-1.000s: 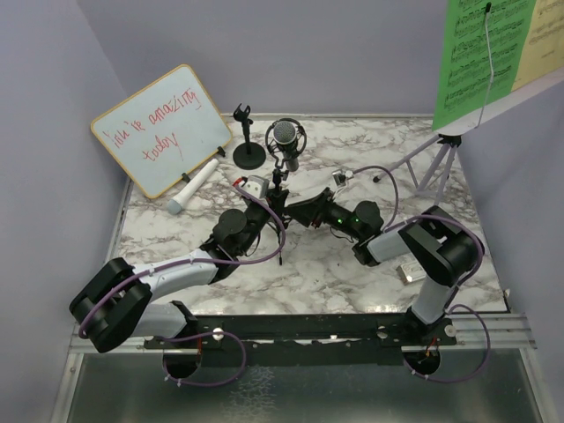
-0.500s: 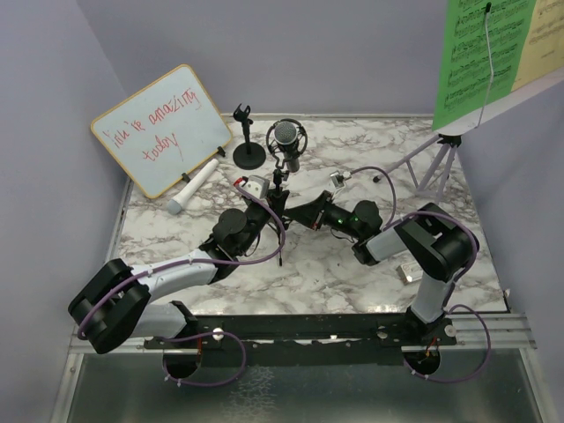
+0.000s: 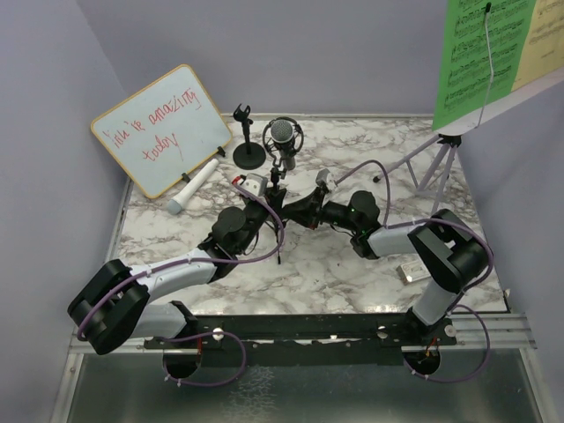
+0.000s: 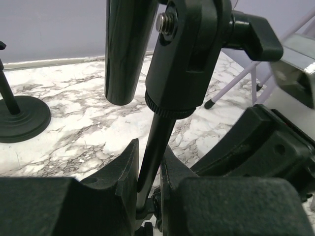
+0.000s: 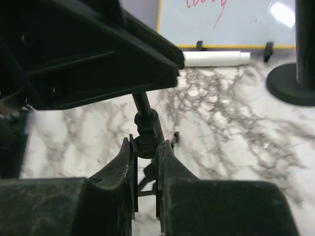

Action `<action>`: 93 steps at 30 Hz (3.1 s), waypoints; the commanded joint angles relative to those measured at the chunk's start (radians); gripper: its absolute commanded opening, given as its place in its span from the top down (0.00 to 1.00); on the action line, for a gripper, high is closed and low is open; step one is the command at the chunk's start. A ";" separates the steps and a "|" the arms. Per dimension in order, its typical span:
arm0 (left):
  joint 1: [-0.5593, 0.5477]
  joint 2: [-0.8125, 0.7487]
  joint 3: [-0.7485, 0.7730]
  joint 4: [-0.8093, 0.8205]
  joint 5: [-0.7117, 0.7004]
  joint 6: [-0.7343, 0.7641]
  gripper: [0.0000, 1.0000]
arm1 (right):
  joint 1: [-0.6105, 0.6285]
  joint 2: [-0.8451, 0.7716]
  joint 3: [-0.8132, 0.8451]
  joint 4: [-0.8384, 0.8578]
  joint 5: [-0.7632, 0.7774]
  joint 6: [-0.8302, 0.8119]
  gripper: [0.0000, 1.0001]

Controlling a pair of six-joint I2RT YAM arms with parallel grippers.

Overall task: Pack up the instrument practice props
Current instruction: Unscrew the knob on the microphone stand.

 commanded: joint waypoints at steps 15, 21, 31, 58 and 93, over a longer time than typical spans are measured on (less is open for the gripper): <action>-0.021 0.010 -0.001 -0.082 0.057 -0.112 0.99 | 0.269 0.146 -0.054 0.103 0.515 -1.807 0.99; -0.019 0.004 -0.006 -0.095 0.042 -0.117 1.00 | 0.311 0.188 -0.058 0.134 0.561 -1.857 0.96; -0.017 0.007 0.003 -0.109 0.038 -0.103 1.00 | 0.293 0.024 -0.089 0.063 0.552 -1.220 0.44; -0.015 -0.009 0.009 -0.132 0.083 -0.060 1.00 | -0.090 0.073 -0.046 0.361 -0.111 0.368 0.37; -0.015 -0.010 0.024 -0.140 0.113 -0.067 1.00 | -0.090 0.107 0.085 -0.083 -0.163 0.102 1.00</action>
